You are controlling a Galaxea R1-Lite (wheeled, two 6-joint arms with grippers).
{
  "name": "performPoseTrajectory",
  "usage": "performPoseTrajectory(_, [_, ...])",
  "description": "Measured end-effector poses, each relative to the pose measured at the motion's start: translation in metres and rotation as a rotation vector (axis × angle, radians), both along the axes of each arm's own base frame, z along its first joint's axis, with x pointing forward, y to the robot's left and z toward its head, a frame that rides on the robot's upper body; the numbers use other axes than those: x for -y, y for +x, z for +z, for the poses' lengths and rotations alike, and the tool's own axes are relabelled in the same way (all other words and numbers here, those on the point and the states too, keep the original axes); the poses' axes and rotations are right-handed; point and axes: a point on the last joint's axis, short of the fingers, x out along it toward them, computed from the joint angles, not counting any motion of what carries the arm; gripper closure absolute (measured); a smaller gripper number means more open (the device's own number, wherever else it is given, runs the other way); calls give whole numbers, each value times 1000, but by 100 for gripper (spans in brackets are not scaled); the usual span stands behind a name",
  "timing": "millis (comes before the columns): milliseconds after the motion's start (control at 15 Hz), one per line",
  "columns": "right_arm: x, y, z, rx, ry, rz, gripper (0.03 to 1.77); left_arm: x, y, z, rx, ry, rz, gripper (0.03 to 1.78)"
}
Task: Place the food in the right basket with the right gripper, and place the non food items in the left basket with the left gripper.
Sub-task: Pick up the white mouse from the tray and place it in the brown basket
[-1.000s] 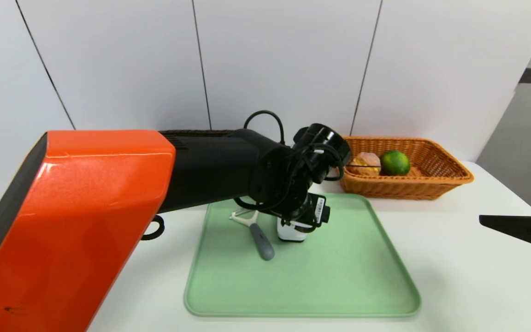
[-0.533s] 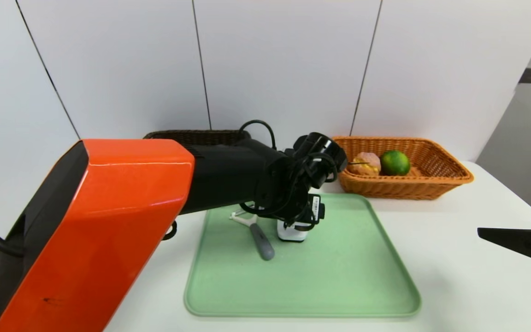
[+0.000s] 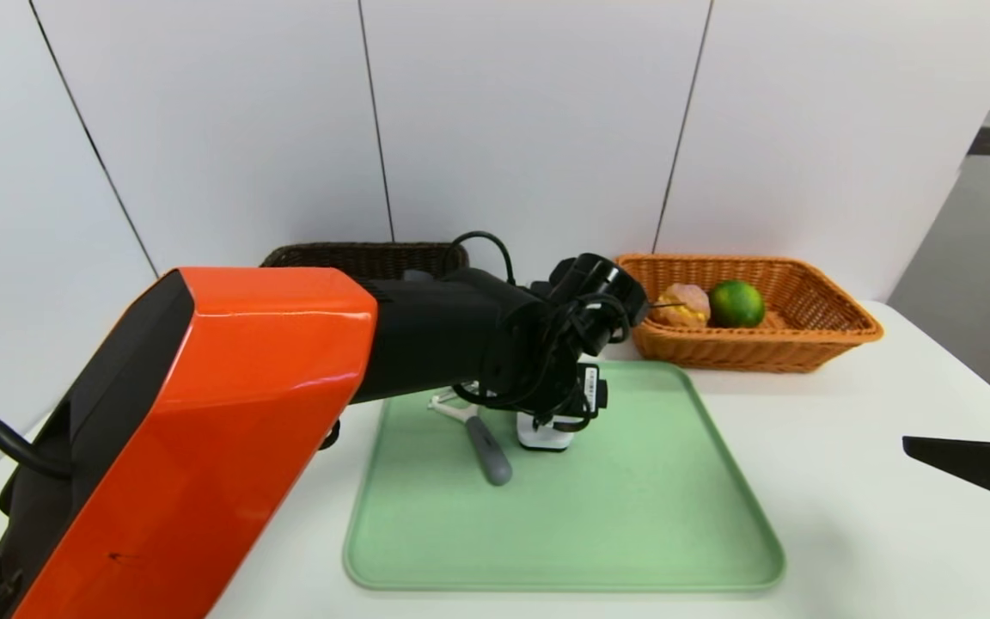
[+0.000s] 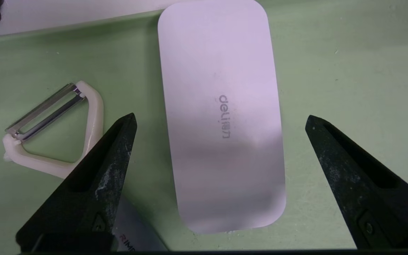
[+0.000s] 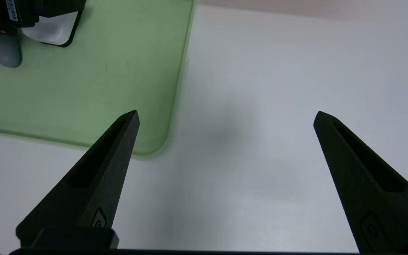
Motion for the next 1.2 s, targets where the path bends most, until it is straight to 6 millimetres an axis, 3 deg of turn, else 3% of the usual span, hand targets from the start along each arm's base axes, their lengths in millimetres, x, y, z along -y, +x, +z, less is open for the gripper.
performPoseTrajectory(1000, [1, -10, -5, 5, -2, 3, 10, 3, 3, -13, -18, 29, -5, 12])
performPoseTrajectory(1067, [1, -11, -5, 5, -2, 4, 10, 3, 3, -13, -17, 29, -4, 20])
performPoseTrajectory(1200, [2, -12, -6, 4, -2, 4, 10, 3, 3, -14, -20, 30, -5, 52])
